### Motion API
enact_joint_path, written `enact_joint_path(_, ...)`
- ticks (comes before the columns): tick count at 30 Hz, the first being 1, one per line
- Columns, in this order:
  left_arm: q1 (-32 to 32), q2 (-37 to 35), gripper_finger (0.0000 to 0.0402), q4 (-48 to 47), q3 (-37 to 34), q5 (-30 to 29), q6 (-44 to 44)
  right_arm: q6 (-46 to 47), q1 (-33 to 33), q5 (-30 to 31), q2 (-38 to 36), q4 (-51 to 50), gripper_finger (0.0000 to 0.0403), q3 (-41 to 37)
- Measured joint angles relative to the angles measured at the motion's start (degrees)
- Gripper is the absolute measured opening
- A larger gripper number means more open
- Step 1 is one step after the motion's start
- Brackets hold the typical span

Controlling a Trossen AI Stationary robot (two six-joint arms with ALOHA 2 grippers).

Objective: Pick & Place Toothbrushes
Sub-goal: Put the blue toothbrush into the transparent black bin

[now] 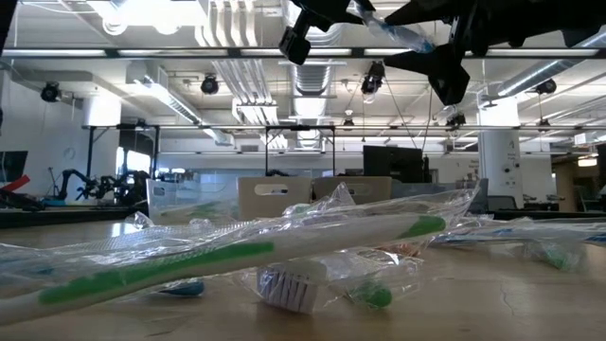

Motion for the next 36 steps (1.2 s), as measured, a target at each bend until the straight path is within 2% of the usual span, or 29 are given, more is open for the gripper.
enact_joint_path(11,-0.01,0.00,0.0064,-0.02,0.00,0.02,0.07,-0.02,0.00,0.46,0.00,0.00,0.0155,0.00)
enact_joint_path(21,-0.01,0.00,0.0068,-0.11,0.37,0.90,-3.73,-0.49,-0.27,1.39,-0.02,0.00,0.0062,0.01)
enact_joint_path(25,-0.10,-0.11,0.0092,0.07,0.44,1.29,-7.16,-1.31,-0.64,1.77,0.00,-0.44,0.0018,0.00)
enact_joint_path(36,-0.38,-0.17,0.0195,-0.12,0.46,1.85,-14.58,-2.32,-0.90,1.38,-0.11,-0.74,0.0017,0.00)
